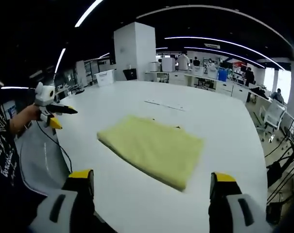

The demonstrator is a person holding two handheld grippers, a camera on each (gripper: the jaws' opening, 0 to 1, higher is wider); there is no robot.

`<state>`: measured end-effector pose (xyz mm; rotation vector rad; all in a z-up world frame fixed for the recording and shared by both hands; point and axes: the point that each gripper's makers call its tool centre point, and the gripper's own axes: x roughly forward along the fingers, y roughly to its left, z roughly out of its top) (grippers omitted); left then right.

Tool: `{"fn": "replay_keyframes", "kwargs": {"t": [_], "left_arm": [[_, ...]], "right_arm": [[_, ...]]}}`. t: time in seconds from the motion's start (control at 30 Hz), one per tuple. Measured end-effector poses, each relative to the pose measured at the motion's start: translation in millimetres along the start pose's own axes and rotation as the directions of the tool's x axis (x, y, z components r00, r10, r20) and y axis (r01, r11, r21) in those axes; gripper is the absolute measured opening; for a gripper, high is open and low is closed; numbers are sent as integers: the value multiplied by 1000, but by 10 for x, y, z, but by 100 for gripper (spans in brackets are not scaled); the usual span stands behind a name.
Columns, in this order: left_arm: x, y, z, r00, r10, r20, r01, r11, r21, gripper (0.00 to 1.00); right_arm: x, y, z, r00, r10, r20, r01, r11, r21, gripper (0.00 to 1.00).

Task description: Fold the garment on the visible template until the final outline fits inside the template.

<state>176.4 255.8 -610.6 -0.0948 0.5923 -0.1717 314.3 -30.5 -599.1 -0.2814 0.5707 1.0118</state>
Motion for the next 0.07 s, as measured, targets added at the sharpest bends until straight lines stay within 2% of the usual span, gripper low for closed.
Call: {"fn": "replay_keyframes", "kwargs": {"t": [0.07], "left_arm": [[2, -6, -27, 1000, -1, -7, 1, 1000, 4, 100]], "right_arm": [[-10, -4, -4, 1000, -3, 7, 3, 1000, 9, 100]]}}
